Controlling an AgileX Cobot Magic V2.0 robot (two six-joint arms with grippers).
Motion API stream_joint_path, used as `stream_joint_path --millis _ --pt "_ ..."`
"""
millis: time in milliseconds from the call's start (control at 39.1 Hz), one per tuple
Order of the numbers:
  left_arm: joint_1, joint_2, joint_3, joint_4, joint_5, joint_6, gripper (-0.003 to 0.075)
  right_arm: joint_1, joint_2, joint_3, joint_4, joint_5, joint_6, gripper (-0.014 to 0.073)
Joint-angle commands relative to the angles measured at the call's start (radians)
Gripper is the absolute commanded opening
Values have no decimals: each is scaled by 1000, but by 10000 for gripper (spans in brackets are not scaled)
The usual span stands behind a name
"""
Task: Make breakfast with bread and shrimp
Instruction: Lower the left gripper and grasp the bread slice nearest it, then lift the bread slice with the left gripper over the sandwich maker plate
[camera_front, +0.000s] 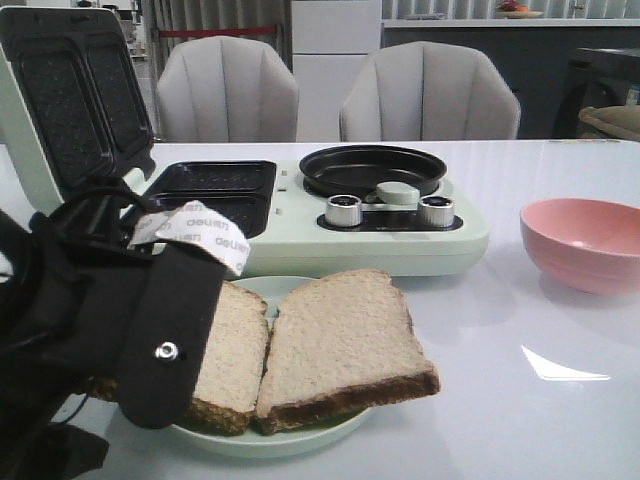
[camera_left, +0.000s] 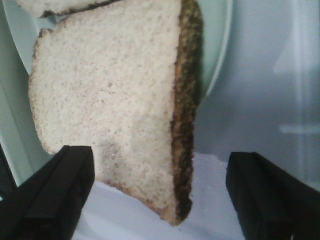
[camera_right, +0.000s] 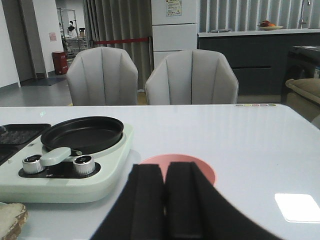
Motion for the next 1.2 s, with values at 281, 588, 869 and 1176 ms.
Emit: stream_joint_path --millis 281,588,869,1176 --pt "61 74 -90 126 11 -85 576 -6 -20 -16 -10 -78 -3 153" --pt "71 81 -90 122 15 -85 96 -6 -20 -16 -10 -78 -3 153" --pt "67 -56 -90 101 52 -85 113 -6 -20 -16 -10 -78 -3 153" --pt "69 -285 -90 177 115 -85 113 -6 -20 -16 -10 -78 -3 153"
